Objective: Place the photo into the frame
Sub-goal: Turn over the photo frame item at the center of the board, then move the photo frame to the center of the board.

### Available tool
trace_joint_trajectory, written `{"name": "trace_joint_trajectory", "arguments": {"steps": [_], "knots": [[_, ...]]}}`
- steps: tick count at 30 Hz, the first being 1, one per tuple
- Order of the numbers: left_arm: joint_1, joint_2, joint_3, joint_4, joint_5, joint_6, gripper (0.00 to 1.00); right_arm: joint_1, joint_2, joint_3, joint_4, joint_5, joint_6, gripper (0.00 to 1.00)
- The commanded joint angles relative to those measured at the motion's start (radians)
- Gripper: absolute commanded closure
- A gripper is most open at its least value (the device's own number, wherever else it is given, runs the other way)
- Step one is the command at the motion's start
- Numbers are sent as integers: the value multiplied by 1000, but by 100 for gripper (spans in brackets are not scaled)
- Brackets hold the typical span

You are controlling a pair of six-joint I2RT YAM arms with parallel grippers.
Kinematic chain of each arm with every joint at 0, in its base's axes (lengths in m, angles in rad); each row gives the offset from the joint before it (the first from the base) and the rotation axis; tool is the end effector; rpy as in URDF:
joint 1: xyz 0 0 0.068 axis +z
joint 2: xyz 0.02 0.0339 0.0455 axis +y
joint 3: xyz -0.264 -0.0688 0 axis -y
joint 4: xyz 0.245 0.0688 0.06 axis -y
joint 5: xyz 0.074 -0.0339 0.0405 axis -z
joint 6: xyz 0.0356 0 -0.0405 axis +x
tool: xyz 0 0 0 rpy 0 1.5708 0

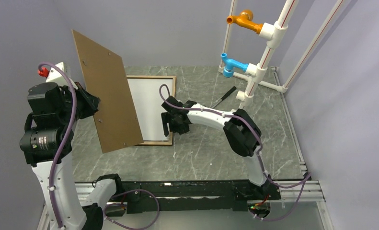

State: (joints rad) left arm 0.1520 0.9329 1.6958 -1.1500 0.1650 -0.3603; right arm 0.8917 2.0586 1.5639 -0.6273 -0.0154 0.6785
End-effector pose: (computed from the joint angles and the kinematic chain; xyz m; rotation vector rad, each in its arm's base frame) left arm 0.0992 0.0093 0.4971 -0.3914 1.9248 -0.2983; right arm 0.2730 0.3391 0.1845 -0.3025 2.7812 0.4666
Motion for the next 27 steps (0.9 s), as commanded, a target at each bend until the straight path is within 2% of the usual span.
{"name": "trace_joint_trajectory", "arguments": {"steps": [1, 4, 7, 13, 18, 27], "knots": [[3, -26, 2, 109, 61, 2, 100, 6, 74, 113, -72, 60, -56, 29], [3, -26, -4, 111, 76, 1, 100, 2, 111, 157, -105, 89, -69, 36], [3, -26, -12, 116, 92, -4, 100, 0, 108, 148, -88, 102, -72, 48], [3, -33, -33, 128, 118, -10, 100, -11, 98, 110, -101, 130, -60, 79], [3, -33, -65, 141, 156, -14, 100, -47, 43, 3, -92, 138, -54, 98], [3, -29, -115, 164, 226, -31, 100, -71, -129, -207, -94, 157, -31, 100]]}}
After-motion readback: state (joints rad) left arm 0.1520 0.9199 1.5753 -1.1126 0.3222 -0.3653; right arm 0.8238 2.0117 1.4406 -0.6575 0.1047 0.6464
